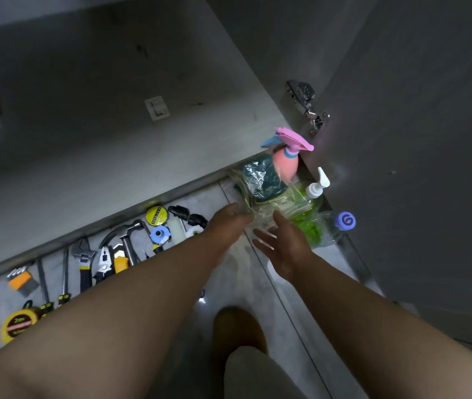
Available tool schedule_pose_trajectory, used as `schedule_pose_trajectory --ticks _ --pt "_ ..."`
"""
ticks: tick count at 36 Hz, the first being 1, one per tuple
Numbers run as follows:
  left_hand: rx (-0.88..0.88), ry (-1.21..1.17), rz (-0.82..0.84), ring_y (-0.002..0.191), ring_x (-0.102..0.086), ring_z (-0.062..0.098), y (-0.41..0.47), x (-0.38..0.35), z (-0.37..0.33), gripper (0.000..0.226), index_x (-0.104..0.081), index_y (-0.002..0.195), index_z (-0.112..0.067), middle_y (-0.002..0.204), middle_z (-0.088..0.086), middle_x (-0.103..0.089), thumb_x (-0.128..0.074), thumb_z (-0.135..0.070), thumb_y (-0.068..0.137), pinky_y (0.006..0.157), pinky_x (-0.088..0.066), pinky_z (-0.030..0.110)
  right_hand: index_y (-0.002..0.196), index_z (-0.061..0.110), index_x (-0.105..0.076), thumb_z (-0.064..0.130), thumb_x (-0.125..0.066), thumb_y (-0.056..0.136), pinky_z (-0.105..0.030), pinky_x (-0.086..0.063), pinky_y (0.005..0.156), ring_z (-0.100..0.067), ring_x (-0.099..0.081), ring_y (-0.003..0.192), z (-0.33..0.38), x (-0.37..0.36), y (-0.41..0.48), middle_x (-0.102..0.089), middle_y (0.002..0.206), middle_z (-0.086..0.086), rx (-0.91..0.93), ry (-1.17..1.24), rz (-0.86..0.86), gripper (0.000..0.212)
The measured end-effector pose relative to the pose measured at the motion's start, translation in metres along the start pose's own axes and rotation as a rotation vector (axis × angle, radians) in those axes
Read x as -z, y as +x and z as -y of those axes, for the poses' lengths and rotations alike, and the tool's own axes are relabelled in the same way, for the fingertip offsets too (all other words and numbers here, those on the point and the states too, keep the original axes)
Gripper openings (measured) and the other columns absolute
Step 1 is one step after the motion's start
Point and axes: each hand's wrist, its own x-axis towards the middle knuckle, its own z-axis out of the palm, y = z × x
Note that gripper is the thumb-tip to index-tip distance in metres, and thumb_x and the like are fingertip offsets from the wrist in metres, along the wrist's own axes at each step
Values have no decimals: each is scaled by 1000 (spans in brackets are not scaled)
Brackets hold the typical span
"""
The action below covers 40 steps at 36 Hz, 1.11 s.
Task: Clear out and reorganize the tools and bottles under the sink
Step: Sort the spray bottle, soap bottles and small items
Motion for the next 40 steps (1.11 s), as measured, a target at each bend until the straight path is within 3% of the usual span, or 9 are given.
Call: schedule_pose_trajectory --ticks 2,6,10,14,17,20,25,35,40 --pt "19 91 -14 100 -61 12 -4 17 7 37 -63 132 -22 128 -1 -61 -67 -31 96 81 -49 25 116 15 -57 36 -62 97 -45 -57 92 -28 -67 107 -7 3 -2 -59 116 -7 -34 -67 -9 29" --pt "-30 313 -93 84 -61 15 -20 63 19 13 -71 107 -10 103 6 -65 -62 -13 98 64 -45 17 109 15 -65 24 -63 95 -36 -57 80 -27 -70 97 -24 6 -12 -67 110 -11 -111 -320 60 17" --pt "-30 555 -138 107 -67 27 -43 112 21 22 -71 115 -4 111 10 -70 -61 -12 97 94 -52 27 113 17 -64 20 -66 93 -30 -55 71 -25 -68 82 -40 -6 -22 -70 106 -15 -120 -565 179 20" --pt "-44 752 -75 107 -64 26 -64 147 26 22 -67 119 -1 116 13 -65 -57 -5 100 95 -48 32 131 17 -56 17 -72 87 -33 -53 78 -29 -63 95 -55 -29 -15 -60 113 -15 141 -956 245 47" --pt "-93 840 -87 98 -66 13 -72 162 37 26 -63 122 5 112 11 -61 -55 8 98 79 -44 12 144 22 -43 24 -71 86 -27 -45 92 -29 -54 115 -61 -50 -5 -43 134 -13 411 -1269 233 64" --pt "-108 874 -75 131 -50 21 -68 163 50 57 -49 148 -15 138 7 -55 -65 -5 94 89 -30 6 144 24 -40 25 -66 88 -34 -49 95 -31 -59 106 -62 -72 7 -36 133 -12 540 -1305 238 61" --pt "-115 955 -54 136 -46 24 -44 158 67 76 -29 158 -34 152 4 -34 -63 -13 93 102 -36 21 144 26 -42 26 -52 97 -41 -52 95 -33 -62 102 -57 -104 32 -35 136 -13 601 -1389 182 48" --pt "-179 950 -138 125 -54 36 -2 157 64 64 -33 153 -38 153 7 -28 -60 -27 96 98 -52 39 123 12 -56 29 -57 96 -34 -50 88 -31 -56 112 -51 -130 62 -55 123 -17 449 -1509 55 32" --pt "-200 1179 -222 135 -44 34 8 161 56 49 -35 150 -39 150 9 -42 -41 -44 102 108 -39 45 105 11 -64 22 -67 88 -30 -48 76 -29 -62 103 -48 -121 61 -67 108 -12 458 -1373 -41 20"
